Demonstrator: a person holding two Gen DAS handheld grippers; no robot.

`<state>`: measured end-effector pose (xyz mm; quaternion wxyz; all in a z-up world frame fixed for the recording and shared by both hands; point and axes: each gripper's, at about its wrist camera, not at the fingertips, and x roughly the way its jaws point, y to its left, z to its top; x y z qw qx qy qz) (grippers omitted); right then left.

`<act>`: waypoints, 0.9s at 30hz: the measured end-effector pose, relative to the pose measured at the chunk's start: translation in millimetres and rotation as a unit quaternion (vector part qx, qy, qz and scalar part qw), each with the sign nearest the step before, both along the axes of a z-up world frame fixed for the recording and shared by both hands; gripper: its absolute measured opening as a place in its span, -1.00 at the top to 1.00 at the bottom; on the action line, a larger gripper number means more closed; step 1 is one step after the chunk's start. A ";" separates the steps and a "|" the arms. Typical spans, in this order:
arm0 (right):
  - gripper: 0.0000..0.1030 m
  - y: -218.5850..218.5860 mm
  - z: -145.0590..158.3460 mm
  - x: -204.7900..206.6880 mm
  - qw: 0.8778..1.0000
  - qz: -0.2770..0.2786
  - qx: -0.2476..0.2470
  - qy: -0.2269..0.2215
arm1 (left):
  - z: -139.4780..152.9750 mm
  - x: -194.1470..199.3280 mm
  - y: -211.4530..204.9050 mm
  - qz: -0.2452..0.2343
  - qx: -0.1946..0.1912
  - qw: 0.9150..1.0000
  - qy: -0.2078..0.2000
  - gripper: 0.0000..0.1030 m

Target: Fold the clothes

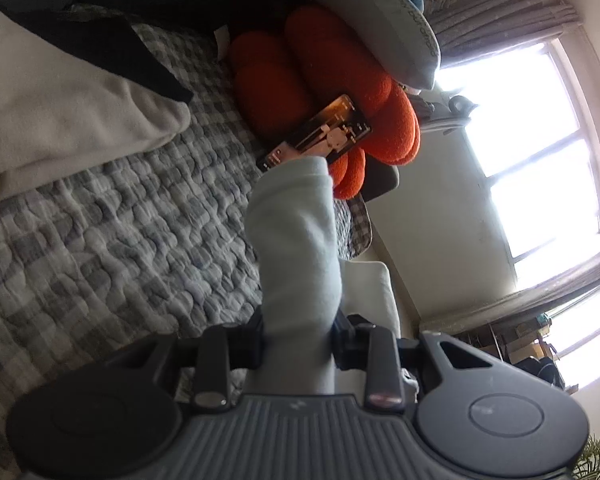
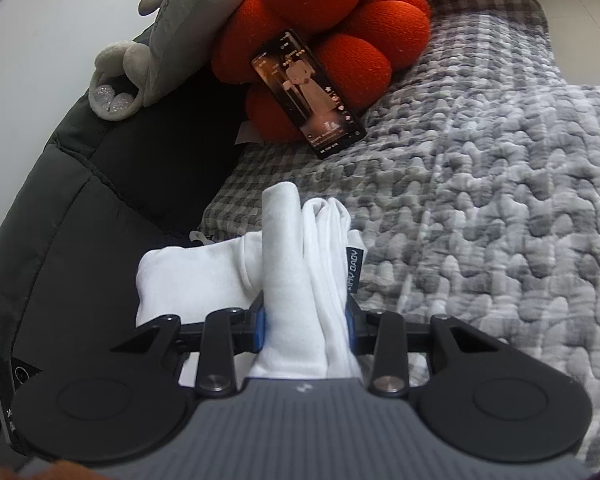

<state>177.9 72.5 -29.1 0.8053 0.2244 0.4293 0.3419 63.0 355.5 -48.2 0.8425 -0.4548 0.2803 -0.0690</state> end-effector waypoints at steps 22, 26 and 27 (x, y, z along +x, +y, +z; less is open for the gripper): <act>0.28 179.1 58.1 60.6 0.984 0.156 0.013 -0.083 | 7.3 -31.9 99.6 0.151 -0.017 0.981 -0.120 0.41; 0.29 213.8 60.7 66.1 0.978 0.184 0.007 -0.098 | 4.0 -37.3 109.2 0.182 -0.009 0.976 -0.123 0.41; 0.29 221.8 59.8 66.3 0.977 0.190 0.006 -0.099 | 2.6 -38.8 112.2 0.188 -0.007 0.975 -0.121 0.41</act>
